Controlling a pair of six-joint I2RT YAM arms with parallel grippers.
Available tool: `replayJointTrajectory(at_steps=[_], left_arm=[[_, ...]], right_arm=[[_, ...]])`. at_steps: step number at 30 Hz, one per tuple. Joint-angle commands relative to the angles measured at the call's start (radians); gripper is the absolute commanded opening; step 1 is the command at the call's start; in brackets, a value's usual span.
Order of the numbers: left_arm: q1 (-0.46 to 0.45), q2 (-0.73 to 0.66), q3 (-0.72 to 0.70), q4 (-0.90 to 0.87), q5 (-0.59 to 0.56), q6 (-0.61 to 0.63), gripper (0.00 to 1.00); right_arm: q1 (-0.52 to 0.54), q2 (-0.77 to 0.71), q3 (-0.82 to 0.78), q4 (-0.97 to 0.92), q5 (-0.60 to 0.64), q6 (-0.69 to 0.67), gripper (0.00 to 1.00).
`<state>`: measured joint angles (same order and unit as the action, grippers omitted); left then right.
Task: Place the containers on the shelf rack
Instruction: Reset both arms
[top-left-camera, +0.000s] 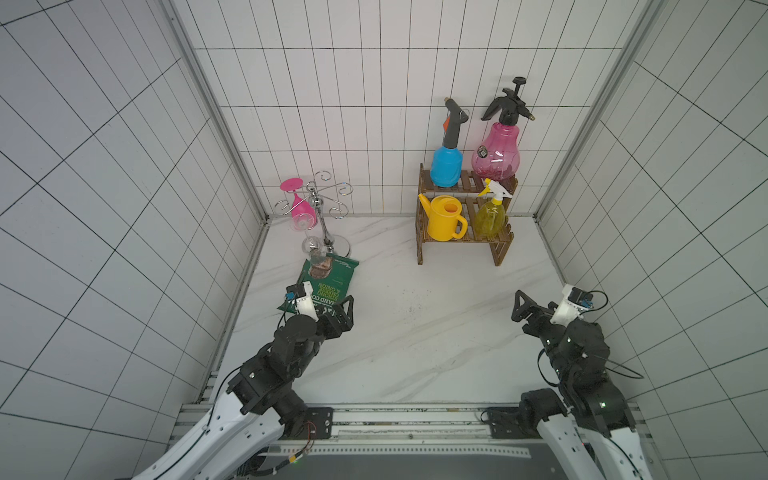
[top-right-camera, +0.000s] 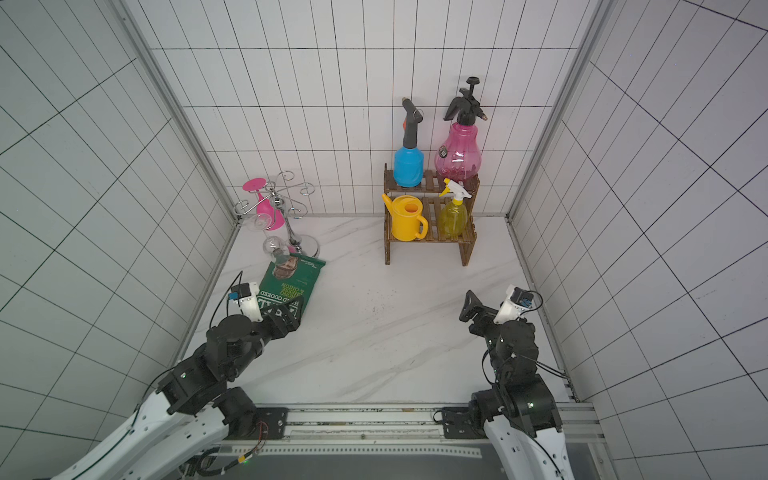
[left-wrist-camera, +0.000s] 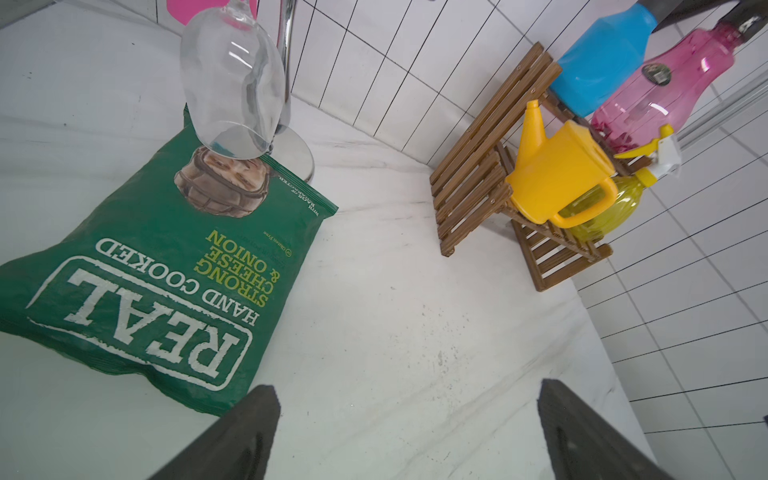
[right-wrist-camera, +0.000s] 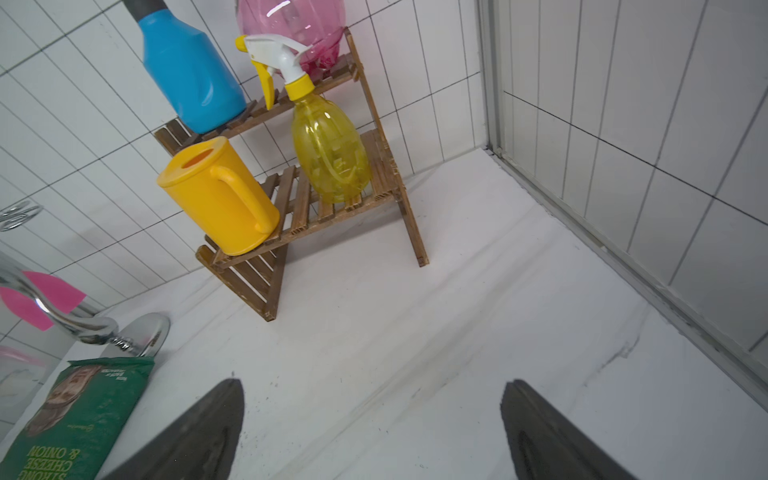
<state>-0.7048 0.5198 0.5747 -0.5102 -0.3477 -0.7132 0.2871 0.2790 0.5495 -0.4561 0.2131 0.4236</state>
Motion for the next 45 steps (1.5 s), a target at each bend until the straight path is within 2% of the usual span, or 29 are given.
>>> replayJointTrajectory(at_steps=[1, 7, 10, 16, 21, 26, 29, 32, 33, 35, 37, 38, 39, 42, 43, 45], left_arm=[[0.005, 0.062, 0.071, 0.04, -0.018, 0.13, 0.99], [0.004, 0.15, 0.119, 0.059, -0.078, 0.268, 0.99], [0.006, 0.174, 0.114, 0.109, -0.088, 0.312, 0.99], [0.014, 0.229, 0.142, 0.145, -0.088, 0.389, 0.99], [0.024, 0.231, 0.146, 0.147, -0.082, 0.415, 0.99], [0.031, 0.217, 0.139, 0.145, -0.076, 0.434, 0.99], [0.038, 0.218, 0.134, 0.149, -0.081, 0.436, 0.99], [0.044, 0.221, 0.116, 0.168, -0.084, 0.437, 0.99], [0.046, 0.221, 0.108, 0.179, -0.086, 0.44, 0.99], [0.051, 0.221, 0.088, 0.207, -0.097, 0.449, 0.99], [0.064, 0.22, 0.065, 0.247, -0.111, 0.467, 0.99], [0.072, 0.218, 0.052, 0.265, -0.123, 0.477, 0.99], [0.086, 0.218, 0.038, 0.285, -0.136, 0.492, 0.99], [0.153, 0.226, -0.013, 0.381, -0.157, 0.533, 0.99], [0.182, 0.235, -0.036, 0.411, -0.161, 0.543, 0.99], [0.285, 0.274, -0.072, 0.484, -0.169, 0.527, 0.99]], right_arm=[[-0.008, -0.004, -0.002, -0.064, 0.105, 0.034, 0.99], [-0.008, 0.036, -0.025, -0.051, 0.191, 0.056, 0.99], [-0.008, 0.046, -0.044, -0.01, 0.235, -0.003, 0.99], [-0.03, 0.068, -0.158, 0.23, 0.273, -0.161, 0.99], [-0.143, 0.2, -0.29, 0.498, 0.261, -0.189, 0.99], [-0.275, 0.502, -0.377, 0.833, 0.161, -0.168, 0.99], [-0.292, 0.745, -0.379, 1.103, 0.13, -0.169, 0.99], [-0.29, 0.965, -0.338, 1.364, 0.06, -0.254, 0.99], [-0.288, 1.015, -0.32, 1.397, 0.031, -0.311, 0.99], [-0.305, 1.155, -0.302, 1.475, -0.005, -0.324, 0.99], [-0.31, 1.313, -0.304, 1.709, -0.03, -0.338, 0.99], [-0.31, 1.278, -0.274, 1.638, -0.048, -0.346, 0.99], [-0.31, 1.209, -0.226, 1.408, -0.053, -0.337, 0.99], [-0.285, 1.267, -0.16, 1.376, 0.023, -0.345, 0.99], [-0.278, 1.245, -0.135, 1.291, 0.027, -0.351, 0.99], [-0.277, 1.265, -0.147, 1.334, 0.021, -0.357, 0.99]])
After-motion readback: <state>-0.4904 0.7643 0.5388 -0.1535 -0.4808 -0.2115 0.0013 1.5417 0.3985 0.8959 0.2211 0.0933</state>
